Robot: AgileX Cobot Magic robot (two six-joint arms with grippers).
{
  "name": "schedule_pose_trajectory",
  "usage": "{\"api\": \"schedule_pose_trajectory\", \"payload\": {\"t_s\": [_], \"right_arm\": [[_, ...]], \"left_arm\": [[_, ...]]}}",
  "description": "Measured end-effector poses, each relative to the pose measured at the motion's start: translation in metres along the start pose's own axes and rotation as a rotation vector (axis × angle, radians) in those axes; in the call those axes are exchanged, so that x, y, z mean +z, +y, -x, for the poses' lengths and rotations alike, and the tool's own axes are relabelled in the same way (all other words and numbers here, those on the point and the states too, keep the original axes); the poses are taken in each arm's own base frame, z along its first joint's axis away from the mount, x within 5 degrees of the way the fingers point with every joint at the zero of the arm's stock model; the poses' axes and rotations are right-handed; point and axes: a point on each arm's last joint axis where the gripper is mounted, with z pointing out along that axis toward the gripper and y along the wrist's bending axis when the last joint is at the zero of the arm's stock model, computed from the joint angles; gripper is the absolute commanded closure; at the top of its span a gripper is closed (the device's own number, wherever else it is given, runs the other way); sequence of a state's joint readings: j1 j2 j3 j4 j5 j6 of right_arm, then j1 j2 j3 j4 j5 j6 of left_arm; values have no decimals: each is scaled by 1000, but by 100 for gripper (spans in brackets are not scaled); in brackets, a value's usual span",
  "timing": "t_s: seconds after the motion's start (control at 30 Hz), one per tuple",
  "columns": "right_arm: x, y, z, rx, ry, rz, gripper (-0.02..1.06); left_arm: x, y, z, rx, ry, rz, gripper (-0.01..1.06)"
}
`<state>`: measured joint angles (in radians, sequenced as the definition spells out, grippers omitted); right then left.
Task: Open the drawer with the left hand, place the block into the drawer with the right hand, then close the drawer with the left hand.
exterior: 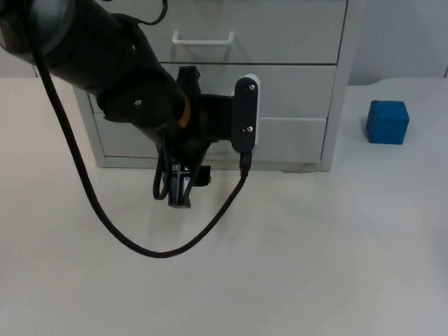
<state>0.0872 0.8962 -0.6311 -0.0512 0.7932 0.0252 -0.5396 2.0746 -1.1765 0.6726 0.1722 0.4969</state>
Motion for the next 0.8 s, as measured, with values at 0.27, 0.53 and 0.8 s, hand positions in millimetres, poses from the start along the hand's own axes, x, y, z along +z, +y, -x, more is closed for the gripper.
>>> {"api": "schedule_pose_trajectory", "payload": {"t_s": [0.27,0.53,0.8], "right_arm": [[0,0,0,0,0,0,1],[0,0,0,0,0,0,1],[0,0,0,0,-2,0,1]], "left_arm": [[1,0,0,-7,-10,6,41],[20,-10,-5,-2,-18,-21,41],[22,-5,-7,-20,-42,0,47]]}}
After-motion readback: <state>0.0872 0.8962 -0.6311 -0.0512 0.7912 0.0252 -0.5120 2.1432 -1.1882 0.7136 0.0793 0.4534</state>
